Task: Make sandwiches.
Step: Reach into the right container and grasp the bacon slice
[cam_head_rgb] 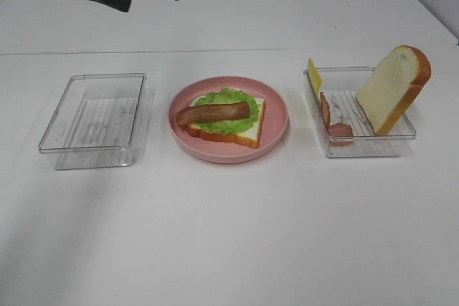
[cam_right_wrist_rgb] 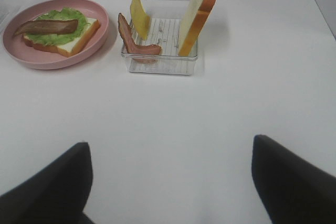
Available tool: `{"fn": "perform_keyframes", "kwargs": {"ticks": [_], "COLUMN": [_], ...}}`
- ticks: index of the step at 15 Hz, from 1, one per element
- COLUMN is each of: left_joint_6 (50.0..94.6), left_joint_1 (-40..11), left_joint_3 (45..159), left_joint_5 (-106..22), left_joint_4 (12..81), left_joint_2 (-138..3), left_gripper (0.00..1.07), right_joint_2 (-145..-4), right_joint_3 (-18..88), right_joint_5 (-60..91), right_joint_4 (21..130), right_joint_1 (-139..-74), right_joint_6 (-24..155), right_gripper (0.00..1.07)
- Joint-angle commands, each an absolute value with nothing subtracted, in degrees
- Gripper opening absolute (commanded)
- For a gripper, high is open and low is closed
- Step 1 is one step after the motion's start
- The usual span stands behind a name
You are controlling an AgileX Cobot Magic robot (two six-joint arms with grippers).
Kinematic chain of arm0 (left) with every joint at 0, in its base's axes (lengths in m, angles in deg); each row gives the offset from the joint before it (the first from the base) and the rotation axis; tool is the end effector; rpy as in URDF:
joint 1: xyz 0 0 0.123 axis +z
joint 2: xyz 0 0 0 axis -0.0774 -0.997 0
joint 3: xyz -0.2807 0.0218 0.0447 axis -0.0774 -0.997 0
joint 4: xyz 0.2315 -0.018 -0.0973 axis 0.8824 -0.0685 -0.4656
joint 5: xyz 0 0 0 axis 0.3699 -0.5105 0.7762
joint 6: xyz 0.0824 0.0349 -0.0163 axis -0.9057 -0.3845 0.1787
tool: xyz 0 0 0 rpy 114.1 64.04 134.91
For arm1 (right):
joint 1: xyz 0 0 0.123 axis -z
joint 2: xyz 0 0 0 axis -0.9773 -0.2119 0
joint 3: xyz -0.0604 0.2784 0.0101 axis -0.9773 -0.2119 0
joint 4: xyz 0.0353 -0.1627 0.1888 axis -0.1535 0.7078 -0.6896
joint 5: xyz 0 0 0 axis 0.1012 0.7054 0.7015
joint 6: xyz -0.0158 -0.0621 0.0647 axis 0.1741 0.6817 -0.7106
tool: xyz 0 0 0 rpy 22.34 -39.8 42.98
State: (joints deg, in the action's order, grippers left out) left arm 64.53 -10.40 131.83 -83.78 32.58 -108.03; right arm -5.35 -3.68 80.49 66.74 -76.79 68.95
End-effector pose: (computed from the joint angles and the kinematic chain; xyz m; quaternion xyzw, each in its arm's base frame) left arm 0.4087 -0.1443 0.3145 0.1264 0.9234 -0.2400 0.2716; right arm -0.0078 0.0125 0.2794 -0.0551 0.8482 0.0369 0.5255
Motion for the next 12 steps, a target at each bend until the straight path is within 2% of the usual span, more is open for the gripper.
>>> {"fn": "perform_keyframes", "kwargs": {"ticks": [1,3,4,5,9,12], "left_joint_6": [70.9,75.7,79.7,80.7,82.5,82.5], "left_joint_1": [-10.2,-10.2,-10.2,-10.2,-10.2,-10.2], "left_joint_3": [132.1,132.1,132.1,131.9,125.1,114.9], "left_joint_5": [-89.1,-94.8,-101.8,-104.5,-104.5,-104.4], "left_joint_4": [39.5,45.9,52.5,55.2,60.5,60.6], "left_joint_2": [-103.0,-97.6,-91.7,-89.0,-75.7,-63.2], "left_gripper": [0.89,0.89,0.89,0.89,0.89,0.89], "right_joint_2": [-4.7,-4.7,-4.7,-4.7,-4.7,-4.7], "right_joint_3": [-3.9,-3.9,-3.9,-3.9,-3.9,-3.9], "right_joint_5": [80.0,80.0,80.0,80.0,80.0,80.0], "right_joint_4": [66.7,66.7,66.7,66.7,66.7,66.7], "right_joint_1": [-76.4,-76.4,-76.4,-76.4,-76.4,-76.4], "right_joint_6": [69.2,69.2,69.2,69.2,69.2,69.2], "right_gripper": [0.78,0.78,0.78,0.78,0.78,0.78]}}
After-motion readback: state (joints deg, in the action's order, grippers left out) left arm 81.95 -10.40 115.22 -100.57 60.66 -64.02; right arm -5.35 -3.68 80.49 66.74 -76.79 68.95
